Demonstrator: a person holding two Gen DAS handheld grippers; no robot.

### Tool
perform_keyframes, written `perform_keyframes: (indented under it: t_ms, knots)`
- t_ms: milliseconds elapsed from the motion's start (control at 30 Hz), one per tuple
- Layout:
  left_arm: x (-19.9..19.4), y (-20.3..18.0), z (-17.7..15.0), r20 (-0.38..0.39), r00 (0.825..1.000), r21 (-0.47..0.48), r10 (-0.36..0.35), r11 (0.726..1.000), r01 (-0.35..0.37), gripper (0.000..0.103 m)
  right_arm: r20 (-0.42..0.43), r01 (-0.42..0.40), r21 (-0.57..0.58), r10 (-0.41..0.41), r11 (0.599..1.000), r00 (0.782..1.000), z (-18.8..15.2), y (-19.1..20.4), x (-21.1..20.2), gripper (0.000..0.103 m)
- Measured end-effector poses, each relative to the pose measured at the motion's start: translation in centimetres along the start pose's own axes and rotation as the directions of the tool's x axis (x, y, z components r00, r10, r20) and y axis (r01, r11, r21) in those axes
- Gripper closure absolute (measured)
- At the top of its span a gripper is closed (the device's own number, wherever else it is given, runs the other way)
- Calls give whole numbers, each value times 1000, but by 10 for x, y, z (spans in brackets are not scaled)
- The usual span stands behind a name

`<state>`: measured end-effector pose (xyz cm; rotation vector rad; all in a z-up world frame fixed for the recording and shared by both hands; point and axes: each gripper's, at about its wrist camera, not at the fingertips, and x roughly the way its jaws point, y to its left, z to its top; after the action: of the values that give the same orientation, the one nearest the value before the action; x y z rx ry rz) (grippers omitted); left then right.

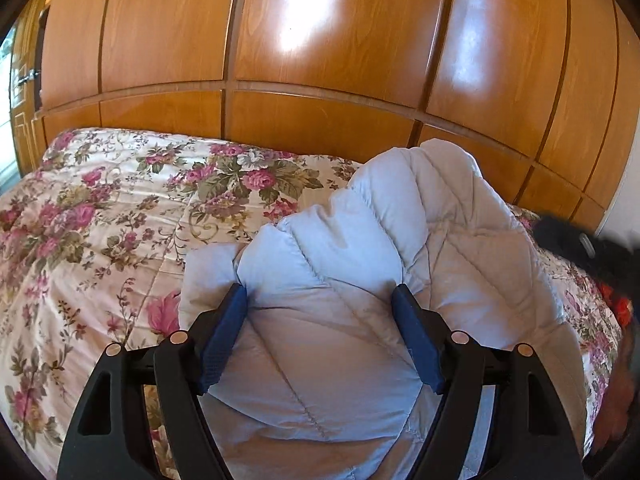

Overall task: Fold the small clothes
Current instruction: 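Release the jacket and press the folded bundle flat with both grippers, then grasp the folded jacket bundle with both grippers and lift it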

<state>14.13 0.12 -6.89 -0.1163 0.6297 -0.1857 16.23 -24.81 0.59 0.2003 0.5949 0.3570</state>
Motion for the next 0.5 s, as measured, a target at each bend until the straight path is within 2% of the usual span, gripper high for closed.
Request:
perform_keyframes:
  t_ms: [133, 200, 267, 500]
  knots:
    - [10, 2, 1, -33, 999, 0, -7, 1000, 7, 26, -83, 66, -43, -69, 997, 994, 33, 2, 48, 55]
    - [16, 6, 1, -44, 999, -12, -13, 1000, 12, 26, -171, 114, -44, -120, 993, 978, 39, -3, 80, 55]
    - [26, 13, 3, -58, 998, -31, -21, 999, 19, 26, -218, 143, -48, -150, 989, 964, 34, -8, 103, 55]
    - [62, 28, 12, -100, 994, -59, -43, 998, 37, 24, -253, 179, -17, -178, 984, 951, 24, -31, 146, 55]
